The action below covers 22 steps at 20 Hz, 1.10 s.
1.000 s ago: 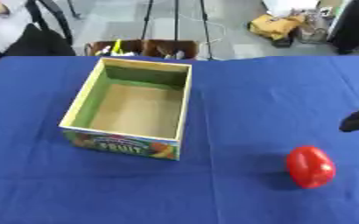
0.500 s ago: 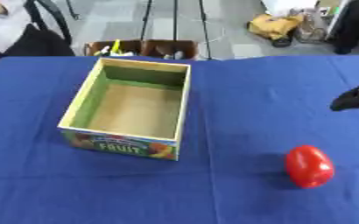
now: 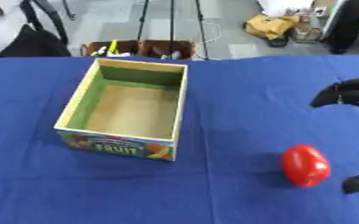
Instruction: Pick up objects on the table and place them in the box.
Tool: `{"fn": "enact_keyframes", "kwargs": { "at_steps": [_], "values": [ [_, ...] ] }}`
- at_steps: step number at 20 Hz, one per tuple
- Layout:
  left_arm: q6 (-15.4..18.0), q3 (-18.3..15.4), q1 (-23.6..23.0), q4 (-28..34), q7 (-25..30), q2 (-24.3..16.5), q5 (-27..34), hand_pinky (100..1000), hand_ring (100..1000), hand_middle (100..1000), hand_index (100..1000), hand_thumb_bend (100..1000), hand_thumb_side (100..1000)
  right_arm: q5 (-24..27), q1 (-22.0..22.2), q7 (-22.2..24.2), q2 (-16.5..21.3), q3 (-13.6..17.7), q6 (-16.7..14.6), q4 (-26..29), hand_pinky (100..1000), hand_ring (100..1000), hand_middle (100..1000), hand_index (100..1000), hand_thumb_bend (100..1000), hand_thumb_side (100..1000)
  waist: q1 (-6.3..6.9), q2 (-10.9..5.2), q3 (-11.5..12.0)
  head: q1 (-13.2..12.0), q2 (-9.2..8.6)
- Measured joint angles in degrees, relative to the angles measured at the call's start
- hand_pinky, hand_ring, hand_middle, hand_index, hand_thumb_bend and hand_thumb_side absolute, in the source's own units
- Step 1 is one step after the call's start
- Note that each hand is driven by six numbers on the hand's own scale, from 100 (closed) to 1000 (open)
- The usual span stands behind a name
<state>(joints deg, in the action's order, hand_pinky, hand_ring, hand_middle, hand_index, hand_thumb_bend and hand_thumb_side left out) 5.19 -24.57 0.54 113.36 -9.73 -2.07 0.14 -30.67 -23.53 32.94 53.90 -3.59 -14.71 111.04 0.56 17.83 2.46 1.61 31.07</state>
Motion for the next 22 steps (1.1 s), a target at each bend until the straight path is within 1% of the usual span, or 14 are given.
{"fn": "enact_keyframes", "kwargs": {
  "at_steps": [2,3,6,9,10,15,16,22],
  "values": [
    [-0.04,0.02,0.0,0.0,0.13,0.0,0.0,296,285,424,491,100,808,0.0,-0.67,0.41,-0.3,-0.51,0.08,-0.75,752,824,794,895,828,548,0.0,0.02,0.08,0.08,-0.17],
    [-0.03,0.04,0.0,0.0,0.22,0.0,0.0,297,285,424,491,100,808,0.0,-0.97,0.63,-0.49,-0.78,0.08,-1.2,750,821,784,890,824,497,0.01,0.03,0.15,0.15,-0.21],
    [0.06,0.12,0.0,0.0,0.37,0.0,0.0,297,285,425,491,100,808,0.02,-1.99,1.64,-1.61,-1.5,-0.04,-3.03,744,813,771,871,827,406,0.09,0.16,0.33,0.35,-0.34],
    [0.13,0.33,0.0,0.0,0.44,0.0,0.01,297,285,425,491,100,808,0.44,-2.85,3.05,-3.25,-1.98,-0.16,-5.18,739,806,757,844,834,377,0.38,0.24,0.5,0.49,-0.41],
    [0.17,0.34,0.0,0.0,0.48,0.0,0.06,297,285,425,491,100,808,0.68,-3.03,3.51,-3.74,-2.11,-0.22,-5.87,734,801,745,830,828,354,0.43,0.3,0.56,0.5,-0.41],
    [0.31,0.35,-0.01,0.0,0.64,0.0,0.09,297,285,425,490,100,807,1.91,-3.89,5.52,-5.2,-2.47,-0.33,-8.7,721,783,721,820,827,352,0.51,0.56,0.69,0.54,-0.41],
    [0.31,0.35,-0.01,0.0,0.66,0.0,0.09,297,285,425,490,100,807,2.07,-4.09,5.77,-5.46,-2.52,-0.27,-9.16,718,779,713,807,823,349,0.52,0.59,0.7,0.56,-0.41],
    [0.27,0.37,-0.01,0.0,0.77,0.01,0.09,297,285,425,490,100,808,2.29,-4.94,6.31,-6.59,-3.44,0.02,-11.51,707,766,692,794,810,335,0.55,0.85,0.79,1.06,-0.41]
  ]
}}
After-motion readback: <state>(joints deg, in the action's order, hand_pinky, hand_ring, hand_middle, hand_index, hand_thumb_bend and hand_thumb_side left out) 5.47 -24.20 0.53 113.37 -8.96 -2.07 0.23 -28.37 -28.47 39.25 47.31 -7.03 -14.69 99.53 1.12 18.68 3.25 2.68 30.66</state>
